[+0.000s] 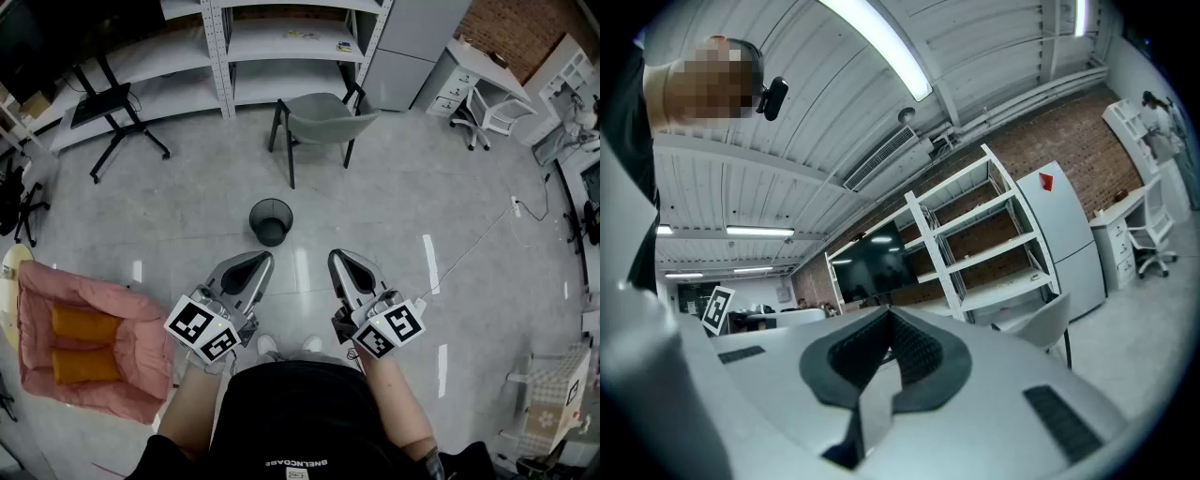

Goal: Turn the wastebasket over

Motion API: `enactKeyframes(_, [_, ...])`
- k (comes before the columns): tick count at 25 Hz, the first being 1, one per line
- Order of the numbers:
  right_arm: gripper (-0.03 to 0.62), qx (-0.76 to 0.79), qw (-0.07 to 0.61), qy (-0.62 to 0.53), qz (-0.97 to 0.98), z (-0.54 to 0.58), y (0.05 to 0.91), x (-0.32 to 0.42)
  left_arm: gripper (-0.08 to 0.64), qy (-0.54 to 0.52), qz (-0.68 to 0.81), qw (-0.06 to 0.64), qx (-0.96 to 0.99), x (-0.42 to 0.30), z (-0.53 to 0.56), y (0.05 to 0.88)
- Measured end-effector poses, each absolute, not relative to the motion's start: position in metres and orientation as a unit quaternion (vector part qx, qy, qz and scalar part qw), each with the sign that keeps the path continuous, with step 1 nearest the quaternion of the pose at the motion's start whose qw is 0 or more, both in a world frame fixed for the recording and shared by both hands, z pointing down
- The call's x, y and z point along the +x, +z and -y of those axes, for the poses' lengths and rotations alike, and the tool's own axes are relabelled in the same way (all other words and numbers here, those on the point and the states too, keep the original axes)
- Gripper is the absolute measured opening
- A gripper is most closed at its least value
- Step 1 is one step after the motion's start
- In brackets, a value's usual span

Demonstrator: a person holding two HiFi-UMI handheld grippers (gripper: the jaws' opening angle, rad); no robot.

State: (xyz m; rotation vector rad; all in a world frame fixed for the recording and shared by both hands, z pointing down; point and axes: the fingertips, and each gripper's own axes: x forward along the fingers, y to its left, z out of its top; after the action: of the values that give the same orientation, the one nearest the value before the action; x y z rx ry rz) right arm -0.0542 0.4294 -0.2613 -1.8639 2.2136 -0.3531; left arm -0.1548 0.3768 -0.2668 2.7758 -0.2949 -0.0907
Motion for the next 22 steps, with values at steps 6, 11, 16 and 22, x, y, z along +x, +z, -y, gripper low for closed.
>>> enactKeyframes(6, [0.009, -0.639, 0.112, -0.115, -0.752, -0.45, -0.265, -0.031, 0.014, -0.032, 0.1, 0.171, 0.98, -0.135, -0.397, -0.269])
enactKeyframes(11, [0.009, -0.637, 0.115, -0.112, -0.754, -0.467, -0.266, -0.02, 0.014, -0.03, 0.1, 0.17, 0.98, -0.122, -0.413, -0.273])
enactKeyframes(16, [0.009, -0.628, 0.126, -0.112, -0.759, -0.482, -0.267, -0.007, 0.014, -0.026, 0.111, 0.168, 0.979, -0.111, -0.428, -0.273])
enactKeyframes(22, [0.009, -0.62, 0.135, -0.111, -0.765, -0.502, -0.263, 0.013, 0.014, -0.019, 0.129, 0.164, 0.978, -0.096, -0.444, -0.268])
